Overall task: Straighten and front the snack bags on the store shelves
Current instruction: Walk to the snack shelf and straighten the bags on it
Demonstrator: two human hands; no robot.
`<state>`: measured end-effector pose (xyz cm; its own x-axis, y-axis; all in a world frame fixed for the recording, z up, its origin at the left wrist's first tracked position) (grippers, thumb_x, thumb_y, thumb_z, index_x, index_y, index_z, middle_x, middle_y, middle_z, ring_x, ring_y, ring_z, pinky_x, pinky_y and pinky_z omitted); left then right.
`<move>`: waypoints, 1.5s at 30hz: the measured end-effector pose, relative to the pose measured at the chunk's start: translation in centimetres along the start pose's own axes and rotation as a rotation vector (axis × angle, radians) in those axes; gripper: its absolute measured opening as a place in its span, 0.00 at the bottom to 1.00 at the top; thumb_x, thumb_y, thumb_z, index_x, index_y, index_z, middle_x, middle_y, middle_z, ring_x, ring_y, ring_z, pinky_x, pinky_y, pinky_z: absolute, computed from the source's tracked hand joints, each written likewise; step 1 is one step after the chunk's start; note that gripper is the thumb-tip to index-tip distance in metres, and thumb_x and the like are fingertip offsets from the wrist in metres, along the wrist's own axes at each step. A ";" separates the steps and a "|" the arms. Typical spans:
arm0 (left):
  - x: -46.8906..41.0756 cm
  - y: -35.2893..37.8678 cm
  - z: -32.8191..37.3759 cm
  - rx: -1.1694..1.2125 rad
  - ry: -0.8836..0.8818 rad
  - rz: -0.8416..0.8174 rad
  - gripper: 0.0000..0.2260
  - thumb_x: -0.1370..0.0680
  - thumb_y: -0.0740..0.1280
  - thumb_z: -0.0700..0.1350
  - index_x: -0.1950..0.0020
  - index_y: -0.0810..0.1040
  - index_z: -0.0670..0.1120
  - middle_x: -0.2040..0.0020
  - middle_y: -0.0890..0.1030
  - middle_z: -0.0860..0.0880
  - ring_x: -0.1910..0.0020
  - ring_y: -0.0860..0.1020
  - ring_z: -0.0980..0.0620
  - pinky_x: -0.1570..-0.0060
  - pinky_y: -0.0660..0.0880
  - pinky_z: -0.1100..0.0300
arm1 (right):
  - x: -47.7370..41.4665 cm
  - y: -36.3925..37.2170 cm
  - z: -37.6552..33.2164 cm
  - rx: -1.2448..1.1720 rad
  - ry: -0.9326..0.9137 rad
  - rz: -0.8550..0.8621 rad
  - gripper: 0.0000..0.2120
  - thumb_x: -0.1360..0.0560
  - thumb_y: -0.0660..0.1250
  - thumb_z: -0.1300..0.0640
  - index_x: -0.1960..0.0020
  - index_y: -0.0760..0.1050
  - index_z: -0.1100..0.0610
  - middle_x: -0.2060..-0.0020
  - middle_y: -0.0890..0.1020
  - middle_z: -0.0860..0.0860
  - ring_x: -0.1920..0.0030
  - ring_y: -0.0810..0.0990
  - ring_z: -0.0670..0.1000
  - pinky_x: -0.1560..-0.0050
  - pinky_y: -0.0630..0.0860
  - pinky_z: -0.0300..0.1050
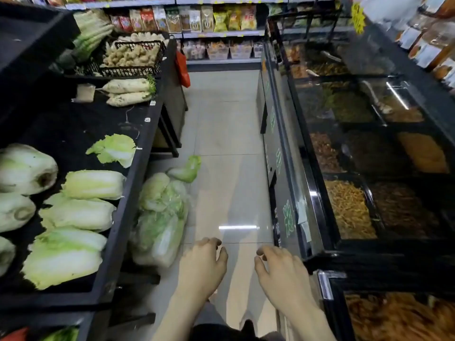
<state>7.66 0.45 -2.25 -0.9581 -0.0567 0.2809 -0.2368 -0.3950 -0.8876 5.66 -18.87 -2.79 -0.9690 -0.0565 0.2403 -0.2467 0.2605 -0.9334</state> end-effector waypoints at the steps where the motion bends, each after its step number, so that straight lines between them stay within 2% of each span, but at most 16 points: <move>1: -0.6 0.1 -0.3 0.002 -0.001 -0.006 0.16 0.17 0.60 0.53 0.34 0.81 0.52 0.40 0.84 0.54 0.42 0.82 0.48 0.43 0.78 0.53 | -0.6 0.0 0.0 -0.014 -0.004 0.004 0.15 0.16 0.54 0.43 0.38 0.77 0.44 0.46 0.83 0.41 0.47 0.80 0.47 0.45 0.76 0.49; 8: -7.3 -1.7 -2.3 0.051 -0.031 -0.008 0.16 0.16 0.60 0.53 0.34 0.81 0.51 0.39 0.83 0.54 0.42 0.82 0.48 0.43 0.78 0.52 | -8.4 0.2 -2.2 0.010 -0.014 -0.048 0.15 0.16 0.54 0.43 0.37 0.76 0.43 0.46 0.83 0.42 0.44 0.79 0.47 0.42 0.74 0.48; 16: -17.6 -6.3 -5.1 0.061 0.007 -0.002 0.17 0.18 0.59 0.54 0.37 0.82 0.50 0.43 0.84 0.53 0.45 0.82 0.50 0.46 0.79 0.51 | -21.8 -2.2 -8.3 0.024 -0.012 0.005 0.16 0.16 0.55 0.44 0.39 0.79 0.46 0.48 0.84 0.43 0.48 0.81 0.47 0.45 0.76 0.48; 24: -28.2 -10.0 -6.5 0.055 0.013 -0.034 0.15 0.17 0.59 0.54 0.37 0.81 0.52 0.42 0.83 0.55 0.45 0.82 0.52 0.46 0.78 0.54 | -32.8 -5.6 -12.5 0.004 0.011 0.034 0.14 0.16 0.56 0.46 0.39 0.79 0.46 0.47 0.84 0.44 0.49 0.81 0.48 0.45 0.74 0.48; 28: -34.5 -10.5 -5.7 0.060 0.013 -0.085 0.16 0.17 0.59 0.54 0.35 0.80 0.53 0.40 0.83 0.55 0.43 0.82 0.50 0.45 0.78 0.53 | -38.1 -6.2 -12.0 -0.007 0.049 0.033 0.13 0.16 0.58 0.46 0.41 0.79 0.46 0.48 0.84 0.44 0.49 0.81 0.48 0.48 0.74 0.48; 32: -42.2 -11.4 -3.9 0.066 -0.011 -0.099 0.16 0.17 0.59 0.54 0.34 0.80 0.53 0.39 0.82 0.56 0.43 0.82 0.49 0.45 0.78 0.54 | -44.1 -6.5 -10.4 0.008 0.069 -0.013 0.14 0.17 0.55 0.43 0.42 0.77 0.44 0.48 0.83 0.42 0.46 0.80 0.47 0.44 0.74 0.48; 36: -50.7 -13.2 -0.9 0.042 -0.033 -0.095 0.16 0.17 0.59 0.53 0.34 0.81 0.52 0.40 0.83 0.55 0.44 0.82 0.49 0.46 0.79 0.53 | -51.3 -8.6 -8.4 -0.032 0.060 -0.042 0.14 0.17 0.55 0.43 0.40 0.77 0.43 0.47 0.83 0.41 0.45 0.79 0.46 0.44 0.72 0.48; 41: -60.5 -16.5 3.4 -0.001 -0.043 -0.062 0.15 0.16 0.60 0.53 0.33 0.80 0.53 0.39 0.83 0.57 0.43 0.82 0.50 0.51 0.73 0.56 | -60.5 -12.5 -6.7 -0.057 0.028 -0.049 0.15 0.16 0.55 0.44 0.38 0.77 0.44 0.46 0.83 0.41 0.45 0.78 0.47 0.49 0.69 0.47; 45: -66.5 -18.5 5.1 0.055 -0.056 -0.047 0.16 0.16 0.61 0.52 0.31 0.80 0.52 0.39 0.83 0.56 0.42 0.81 0.51 0.51 0.75 0.57 | -67.7 -14.8 -6.1 -0.066 0.020 -0.051 0.15 0.16 0.55 0.44 0.37 0.77 0.44 0.46 0.83 0.42 0.46 0.79 0.47 0.45 0.73 0.47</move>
<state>76.55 6.86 -2.62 -0.9352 -0.0869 0.3433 -0.2709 -0.4485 -0.8518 74.92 -13.00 -3.63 -0.9547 -0.0527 0.2930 -0.2941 0.3205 -0.9004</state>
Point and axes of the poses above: each hand's wrist, its own x-axis away from the middle knuckle, its own y-axis out of the palm, z = x × y, the point moved 8 cm from there along -x, towards the middle knuckle
